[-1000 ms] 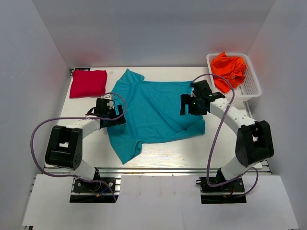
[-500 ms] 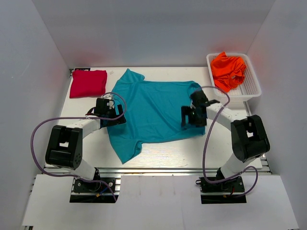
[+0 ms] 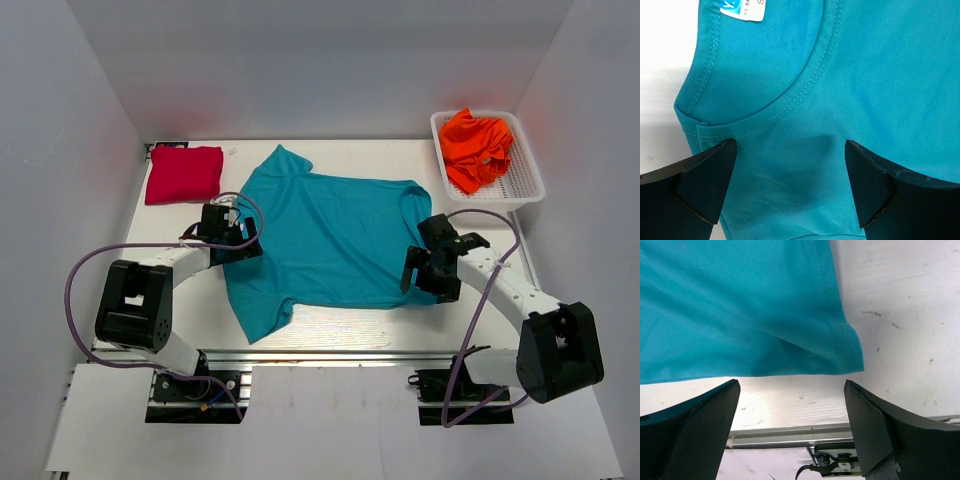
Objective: Fold and stack the t-shirts
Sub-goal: Flatten out the tshirt
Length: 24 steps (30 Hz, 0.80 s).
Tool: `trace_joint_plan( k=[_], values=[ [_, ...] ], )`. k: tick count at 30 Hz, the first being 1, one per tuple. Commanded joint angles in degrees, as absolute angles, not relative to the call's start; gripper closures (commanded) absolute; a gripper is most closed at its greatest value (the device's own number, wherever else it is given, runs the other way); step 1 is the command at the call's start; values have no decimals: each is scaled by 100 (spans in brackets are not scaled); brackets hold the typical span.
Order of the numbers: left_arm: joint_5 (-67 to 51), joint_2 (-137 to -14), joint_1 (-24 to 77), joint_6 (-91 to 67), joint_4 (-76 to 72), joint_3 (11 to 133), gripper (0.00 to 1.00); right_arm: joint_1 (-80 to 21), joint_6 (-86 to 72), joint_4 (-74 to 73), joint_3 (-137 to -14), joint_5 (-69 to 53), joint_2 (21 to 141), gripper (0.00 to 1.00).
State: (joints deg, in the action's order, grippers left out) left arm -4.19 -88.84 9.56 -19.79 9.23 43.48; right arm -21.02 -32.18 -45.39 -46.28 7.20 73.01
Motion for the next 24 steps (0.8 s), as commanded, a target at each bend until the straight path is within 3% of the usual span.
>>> trace_joint_plan(
  k=[1,7,12,19,24],
  values=[
    [-150,-9167,940,-2065,1590,4280,0,-2083,-3235,-4371,-4624,502,7304,10],
    [-149,-9114,940,-2065,1591,4280,0,-2083,-2655,-3588,-4728,-97,7435,10],
    [-97,-9009,940,-2065,1591,4219,0,-2118,-1928,-3174,-5893,1718,7848,10],
    [96,-8895,940,-2118,1766,4219,0,-2162,-967,-2172,-7003,3117,9481,10],
    [439,-8895,940,-2285,2012,4219,0,-2153,-572,-1819,-8679,3085,11186,10]
  ],
)
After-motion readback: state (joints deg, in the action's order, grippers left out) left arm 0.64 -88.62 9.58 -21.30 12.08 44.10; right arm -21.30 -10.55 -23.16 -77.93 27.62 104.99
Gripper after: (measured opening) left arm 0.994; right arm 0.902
